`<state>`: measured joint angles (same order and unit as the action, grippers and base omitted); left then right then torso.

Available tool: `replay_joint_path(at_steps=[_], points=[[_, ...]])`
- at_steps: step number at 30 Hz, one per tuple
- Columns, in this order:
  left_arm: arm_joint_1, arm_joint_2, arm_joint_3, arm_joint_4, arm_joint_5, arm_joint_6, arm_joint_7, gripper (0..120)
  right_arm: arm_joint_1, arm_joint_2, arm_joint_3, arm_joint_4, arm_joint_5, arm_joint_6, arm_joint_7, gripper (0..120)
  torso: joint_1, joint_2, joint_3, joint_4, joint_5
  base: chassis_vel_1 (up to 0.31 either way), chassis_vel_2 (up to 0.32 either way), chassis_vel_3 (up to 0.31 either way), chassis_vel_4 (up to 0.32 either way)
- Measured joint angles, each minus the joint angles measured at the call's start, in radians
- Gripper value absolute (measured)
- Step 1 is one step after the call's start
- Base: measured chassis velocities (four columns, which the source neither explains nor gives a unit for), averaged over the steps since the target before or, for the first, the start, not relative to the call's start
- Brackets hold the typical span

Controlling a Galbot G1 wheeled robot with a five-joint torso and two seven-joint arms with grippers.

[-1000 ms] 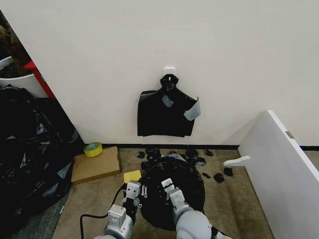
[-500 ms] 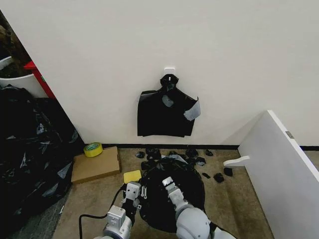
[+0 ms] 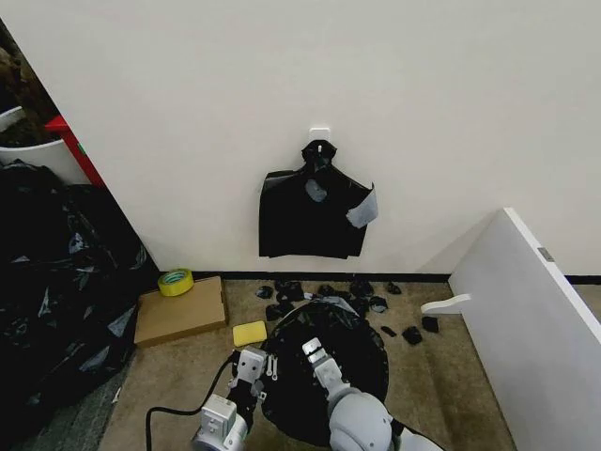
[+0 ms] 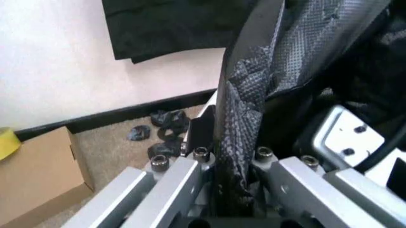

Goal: Place the garbage bag over the trash bin.

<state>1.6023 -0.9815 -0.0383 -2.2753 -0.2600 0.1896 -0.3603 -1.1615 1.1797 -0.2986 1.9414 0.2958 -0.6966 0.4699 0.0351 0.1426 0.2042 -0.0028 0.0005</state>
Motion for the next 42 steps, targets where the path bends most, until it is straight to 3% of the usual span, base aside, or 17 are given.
replay_joint_path(at_steps=[6, 15, 23, 31, 39, 42], points=[[0.001, 0.008, 0.002, -0.003, -0.003, -0.001, 0.009, 2, 0.022, 0.025, 0.005, -0.032, 0.001, 0.112, -0.034, 0, 0.000, 0.000, 0.000, 0.0003, 0.0001, 0.000, 0.000, 0.000, 0.000], [-0.015, 0.031, 0.001, -0.012, -0.012, -0.002, 0.019, 2, 0.007, 0.001, 0.005, -0.023, -0.010, 0.042, -0.031, 0, 0.000, 0.000, 0.000, 0.0001, 0.0000, 0.000, 0.000, 0.000, 0.000], [-0.012, 0.055, 0.001, -0.020, -0.007, 0.001, 0.024, 2, 0.028, 0.022, 0.001, -0.067, -0.070, 0.105, -0.066, 0, 0.000, 0.000, 0.000, 0.0003, 0.0003, 0.000, 0.000, 0.000, 0.000], [-0.007, 0.064, -0.001, -0.022, -0.001, 0.002, 0.025, 2, 0.022, 0.011, -0.007, -0.066, -0.074, 0.072, -0.056, 0, 0.000, 0.000, 0.000, 0.0000, 0.0000, 0.000, 0.000, 0.000, 0.000], [0.007, 0.070, -0.005, -0.033, 0.001, 0.002, 0.026, 2, 0.025, 0.040, -0.007, -0.094, -0.124, 0.191, -0.076, 0, 0.000, 0.000, 0.000, 0.0003, 0.0001, 0.000, 0.000, 0.000, 0.000], [0.007, 0.069, -0.006, -0.040, 0.000, 0.003, 0.027, 2, 0.002, 0.024, -0.001, -0.077, -0.110, 0.133, -0.063, 0, 0.000, 0.000, 0.000, 0.0000, 0.0001, 0.000, 0.000, 0.000, 0.000]])
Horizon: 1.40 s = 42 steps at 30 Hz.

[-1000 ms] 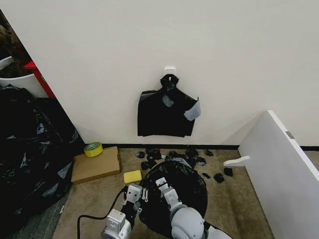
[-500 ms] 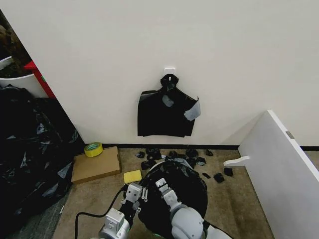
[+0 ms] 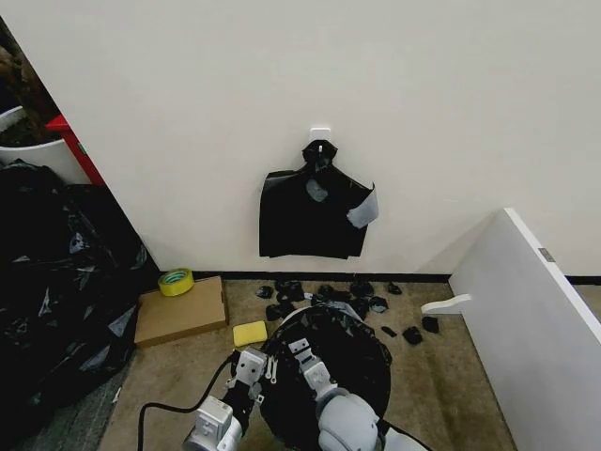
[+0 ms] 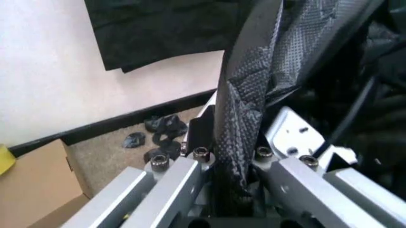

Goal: Place the garbage bag over the trash bin.

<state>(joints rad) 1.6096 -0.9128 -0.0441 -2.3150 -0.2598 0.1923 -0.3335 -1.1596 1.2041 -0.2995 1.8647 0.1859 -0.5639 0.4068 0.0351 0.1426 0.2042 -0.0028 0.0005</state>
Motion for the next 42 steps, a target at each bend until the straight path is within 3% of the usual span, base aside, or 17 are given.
replay_joint_path(at_steps=[9, 11, 18, 25, 32, 42], points=[[0.009, 0.004, 0.005, -0.001, 0.008, 0.002, 0.006, 2, 0.008, 0.002, 0.000, 0.024, 0.014, 0.017, -0.015, 0, 0.000, 0.000, 0.000, 0.0003, 0.0000, 0.000, 0.000, 0.000, 0.000], [0.012, 0.009, 0.009, -0.003, 0.014, 0.009, 0.008, 2, 0.011, -0.004, 0.008, 0.003, 0.022, -0.040, 0.043, 0, 0.000, 0.000, 0.000, 0.0002, 0.0001, 0.000, 0.000, 0.000, 0.000], [0.017, 0.010, 0.015, 0.001, 0.027, 0.011, 0.009, 2, 0.003, -0.013, -0.008, 0.047, 0.034, -0.026, -0.010, 0, 0.000, 0.000, 0.000, 0.0002, 0.0000, 0.000, 0.000, 0.000, 0.000], [0.017, 0.010, 0.015, 0.002, 0.031, 0.014, 0.010, 2, 0.024, -0.001, -0.010, 0.010, 0.025, -0.056, 0.049, 0, 0.000, 0.000, 0.000, 0.0002, 0.0001, 0.000, 0.000, 0.000, 0.000], [-0.009, -0.006, 0.007, 0.026, -0.042, 0.047, -0.028, 2, -0.024, -0.037, 0.003, 0.089, 0.049, -0.037, 0.015, 0, 0.000, 0.000, 0.000, 0.0003, 0.0001, 0.000, 0.000, 0.000, 0.000], [-0.108, -0.053, -0.008, 0.130, -0.252, 0.118, -0.105, 2, -0.157, -0.113, 0.091, 0.280, 0.106, -0.018, 0.005, 36, 0.000, 0.000, 0.000, -0.0001, 0.0004, 0.000, 0.000, 0.000, 0.000]])
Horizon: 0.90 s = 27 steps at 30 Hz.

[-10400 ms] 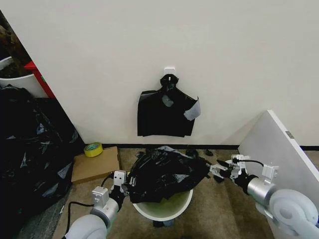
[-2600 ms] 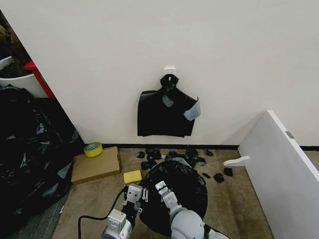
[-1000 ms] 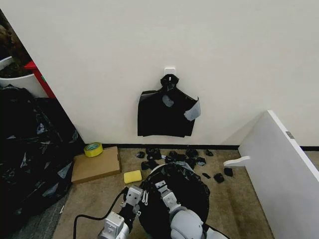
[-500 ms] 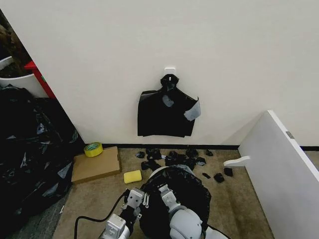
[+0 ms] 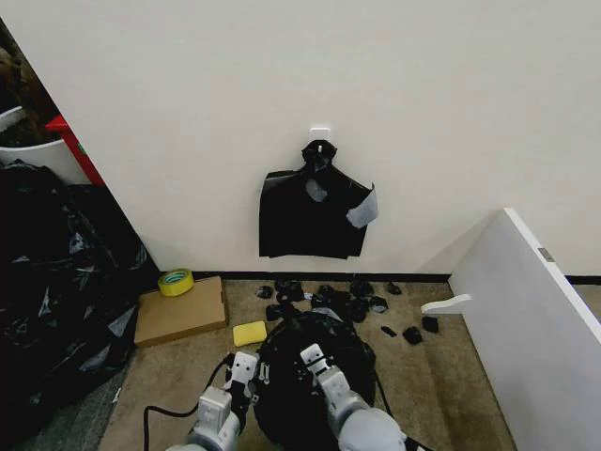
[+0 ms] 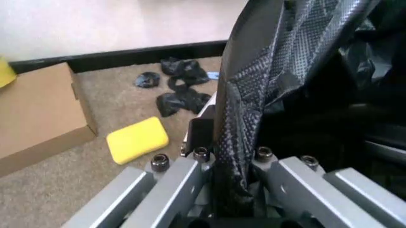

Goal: Place the garbage bag over the trash bin.

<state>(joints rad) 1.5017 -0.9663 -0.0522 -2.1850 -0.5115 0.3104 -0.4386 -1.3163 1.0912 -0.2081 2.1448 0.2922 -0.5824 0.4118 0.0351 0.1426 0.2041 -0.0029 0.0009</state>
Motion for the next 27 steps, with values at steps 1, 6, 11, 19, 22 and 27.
replay_joint_path(at_steps=[1, 6, 11, 19, 22, 27], points=[[-0.005, -0.003, -0.002, 0.004, -0.006, 0.001, -0.002, 2, -0.007, -0.006, 0.005, 0.010, 0.002, 0.001, -0.001, 36, 0.000, 0.000, 0.000, -0.0001, 0.0000, 0.000, 0.000, 0.000, 0.000], [-0.082, -0.063, -0.016, 0.079, -0.144, 0.033, -0.048, 2, -0.081, -0.051, 0.077, 0.160, 0.050, 0.015, -0.015, 58, 0.000, 0.000, 0.000, 0.0004, -0.0008, 0.000, 0.000, 0.000, 0.000], [-0.131, -0.134, -0.017, 0.126, -0.268, 0.057, -0.089, 2, -0.138, -0.064, 0.140, 0.244, 0.057, 0.025, -0.017, 73, 0.000, 0.000, 0.000, 0.0002, -0.0003, 0.000, 0.000, 0.000, 0.000], [-0.158, -0.185, -0.026, 0.159, -0.389, 0.053, -0.139, 2, -0.206, -0.068, 0.191, 0.270, 0.036, 0.055, -0.021, 99, 0.000, 0.000, 0.000, 0.0003, -0.0004, 0.000, 0.000, 0.000, 0.000], [-0.154, -0.186, -0.034, 0.166, -0.422, 0.063, -0.158, 2, -0.206, -0.064, 0.193, 0.257, 0.033, 0.061, -0.021, 100, 0.000, 0.000, 0.000, 0.0004, -0.0001, 0.000, 0.000, 0.000, 0.000], [-0.150, -0.191, -0.047, 0.169, -0.508, 0.076, -0.224, 3, -0.200, -0.055, 0.192, 0.244, 0.033, 0.063, -0.024, 100, 0.000, 0.000, 0.000, 0.0004, -0.0004, 0.000, 0.000, 0.000, 0.000]])
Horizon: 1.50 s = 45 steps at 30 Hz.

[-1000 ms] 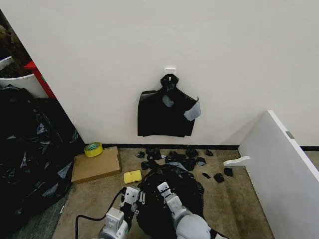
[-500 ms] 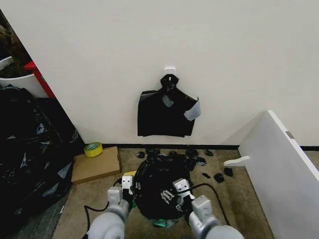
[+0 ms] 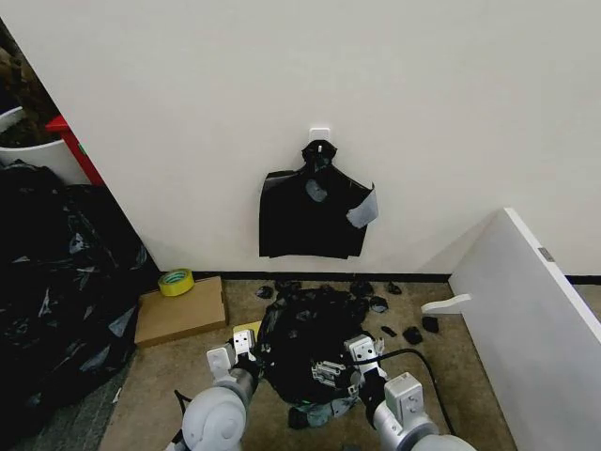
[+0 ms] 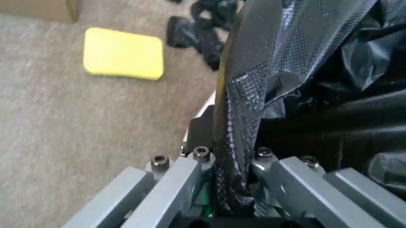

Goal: Place the garbage bag over the trash bin.

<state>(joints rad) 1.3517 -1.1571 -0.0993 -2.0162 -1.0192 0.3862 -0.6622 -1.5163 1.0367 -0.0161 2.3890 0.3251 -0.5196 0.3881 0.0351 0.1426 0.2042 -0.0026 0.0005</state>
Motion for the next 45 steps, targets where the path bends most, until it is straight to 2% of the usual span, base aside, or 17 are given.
replay_joint_path(at_steps=[1, 3, 4, 9, 11, 17, 23, 25, 27, 30, 32, 34, 36, 39, 40, 41, 45], points=[[0.000, 0.000, 0.000, 0.000, -0.001, -0.001, -0.001, 3, 0.000, 0.001, 0.000, 0.000, 0.000, 0.000, -0.001, 100, 0.000, 0.000, 0.000, 0.0000, 0.0000, 0.000, 0.000, 0.000, 0.000], [0.000, 0.001, -0.006, -0.001, -0.017, -0.012, -0.003, 15, -0.003, 0.014, 0.000, -0.001, 0.000, -0.003, -0.014, 100, 0.000, 0.000, 0.000, 0.0000, -0.0001, 0.000, 0.000, 0.000, 0.000], [0.000, 0.001, -0.006, -0.001, -0.017, -0.012, -0.003, 15, -0.003, 0.014, 0.000, -0.001, 0.000, -0.003, -0.014, 100, 0.000, 0.000, 0.000, 0.0000, -0.0001, 0.000, 0.000, 0.000, 0.000], [0.003, 0.013, -0.016, -0.006, -0.019, -0.026, 0.024, 36, -0.006, 0.017, 0.001, -0.002, 0.002, -0.002, -0.015, 100, 0.000, 0.000, 0.000, -0.0001, 0.0000, 0.000, 0.000, 0.000, 0.000], [0.004, 0.014, -0.017, -0.007, -0.016, -0.027, 0.027, 38, -0.006, 0.018, 0.002, -0.002, 0.002, -0.002, -0.014, 100, 0.000, 0.000, 0.000, 0.0000, 0.0000, 0.000, 0.000, 0.000, 0.000], [0.066, 0.077, -0.025, -0.065, 0.053, 0.001, 0.108, 66, -0.015, 0.024, 0.017, -0.002, 0.008, 0.013, -0.013, 100, 0.000, 0.000, 0.000, 0.0000, -0.0001, 0.000, 0.000, 0.000, 0.000], [0.116, 0.133, -0.035, -0.115, 0.115, 0.017, 0.154, 86, -0.028, 0.039, 0.033, -0.008, 0.008, 0.062, -0.029, 100, 0.000, 0.000, 0.000, 0.0000, -0.0001, 0.000, 0.000, 0.000, 0.000], [0.120, 0.137, -0.035, -0.118, 0.138, 0.002, 0.161, 88, -0.030, 0.045, 0.036, -0.010, 0.007, 0.075, -0.033, 100, 0.000, 0.000, 0.000, 0.0000, 0.0000, 0.000, 0.000, 0.000, 0.000], [0.138, 0.142, -0.041, -0.127, 0.255, -0.091, 0.197, 97, -0.045, 0.067, 0.051, -0.023, -0.013, 0.152, -0.056, 100, 0.000, 0.000, 0.000, 0.0000, 0.0000, 0.000, 0.000, 0.000, 0.000], [0.170, 0.132, -0.056, -0.142, 0.433, -0.239, 0.254, 100, -0.089, 0.104, 0.097, -0.052, -0.054, 0.309, -0.099, 100, 0.000, 0.000, 0.000, -0.0003, -0.0002, 0.000, 0.000, 0.000, 0.000], [0.222, 0.111, -0.089, -0.155, 0.581, -0.350, 0.319, 100, -0.134, 0.149, 0.157, -0.112, -0.096, 0.513, -0.147, 100, 0.000, 0.000, 0.000, -0.0003, 0.0001, 0.000, 0.000, 0.000, 0.000], [0.234, 0.102, -0.098, -0.157, 0.615, -0.373, 0.329, 100, -0.141, 0.159, 0.170, -0.127, -0.098, 0.552, -0.155, 100, 0.000, 0.000, 0.000, 0.0000, 0.0002, 0.000, 0.000, 0.000, 0.000], [0.291, 0.041, -0.157, -0.150, 0.773, -0.523, 0.352, 100, -0.177, 0.227, 0.268, -0.210, -0.109, 0.734, -0.208, 100, 0.000, 0.000, 0.000, 0.0000, 0.0001, 0.000, 0.000, 0.000, 0.000], [0.336, -0.019, -0.218, -0.123, 0.865, -0.655, 0.362, 100, -0.206, 0.285, 0.351, -0.249, -0.125, 0.828, -0.245, 100, 0.000, 0.000, 0.000, 0.0000, 0.0002, 0.000, 0.000, 0.000, 0.000], [0.379, -0.063, -0.267, -0.109, 0.924, -0.749, 0.367, 100, -0.235, 0.329, 0.413, -0.268, -0.143, 0.904, -0.274, 100, 0.000, 0.000, 0.000, -0.0001, -0.0001, 0.000, 0.000, 0.000, 0.000], [0.404, -0.083, -0.286, -0.109, 0.944, -0.788, 0.369, 100, -0.252, 0.344, 0.434, -0.272, -0.155, 0.941, -0.284, 100, 0.000, 0.000, 0.000, -0.0001, -0.0001, 0.000, 0.000, 0.000, 0.000], [0.460, -0.115, -0.312, -0.120, 0.997, -0.854, 0.376, 100, -0.290, 0.359, 0.464, -0.275, -0.192, 1.022, -0.290, 100, 0.000, 0.000, 0.000, 0.0002, -0.0002, 0.000, 0.000, 0.000, 0.000]])
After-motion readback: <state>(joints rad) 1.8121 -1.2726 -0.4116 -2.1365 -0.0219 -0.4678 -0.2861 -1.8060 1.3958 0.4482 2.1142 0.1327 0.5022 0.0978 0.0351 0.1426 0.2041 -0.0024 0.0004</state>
